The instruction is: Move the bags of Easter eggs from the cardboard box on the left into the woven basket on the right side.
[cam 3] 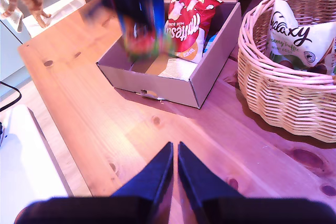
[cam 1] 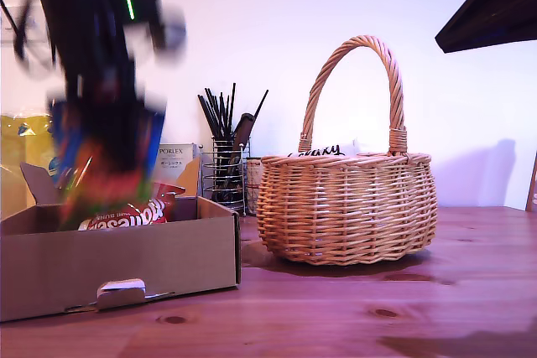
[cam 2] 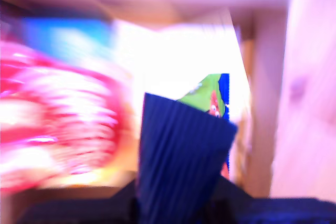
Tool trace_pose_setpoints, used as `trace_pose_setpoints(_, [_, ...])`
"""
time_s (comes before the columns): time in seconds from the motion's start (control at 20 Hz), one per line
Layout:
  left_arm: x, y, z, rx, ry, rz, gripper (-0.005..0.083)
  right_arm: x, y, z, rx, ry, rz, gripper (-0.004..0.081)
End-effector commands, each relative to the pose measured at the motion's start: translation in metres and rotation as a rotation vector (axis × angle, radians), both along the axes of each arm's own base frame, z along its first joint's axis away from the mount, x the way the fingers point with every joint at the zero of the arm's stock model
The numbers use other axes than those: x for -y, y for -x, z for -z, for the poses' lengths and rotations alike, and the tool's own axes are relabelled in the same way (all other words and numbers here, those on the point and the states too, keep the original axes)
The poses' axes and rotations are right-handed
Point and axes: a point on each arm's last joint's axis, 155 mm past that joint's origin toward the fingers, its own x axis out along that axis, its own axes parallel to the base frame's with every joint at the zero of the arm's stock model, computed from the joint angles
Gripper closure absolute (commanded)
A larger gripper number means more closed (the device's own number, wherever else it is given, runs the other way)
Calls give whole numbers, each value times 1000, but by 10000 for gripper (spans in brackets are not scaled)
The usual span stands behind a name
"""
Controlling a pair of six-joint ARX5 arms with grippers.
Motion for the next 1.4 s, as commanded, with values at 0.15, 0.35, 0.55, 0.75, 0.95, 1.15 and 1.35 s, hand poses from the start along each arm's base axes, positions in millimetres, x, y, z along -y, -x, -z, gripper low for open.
trace_pose_setpoints(0.15, [72,-8,-59,93,404,88,797,-1,0,-6,13,-6,-4,782])
trace_pose_setpoints(0.35, [116,-44,-90,270,582,165,797,-2,-1,-7,16,-7,-4,782])
trace_pose_setpoints(0.55, [149,-82,-101,374,727,123,797,-2,-1,-7,20,-8,-4,783])
trace_pose_setpoints(0.75, [180,-95,-79,390,766,135,797,-2,-2,-9,27,-10,-4,782])
trace_pose_setpoints(0.95, [210,-100,-68,386,788,149,797,-2,-2,-9,26,-10,-4,782])
trace_pose_setpoints(1.15, [226,-98,-60,402,763,140,766,-2,-2,-9,26,-11,-4,782])
trace_pose_setpoints(1.35, [237,-90,-60,415,751,164,308,-3,0,-10,24,-17,-14,782])
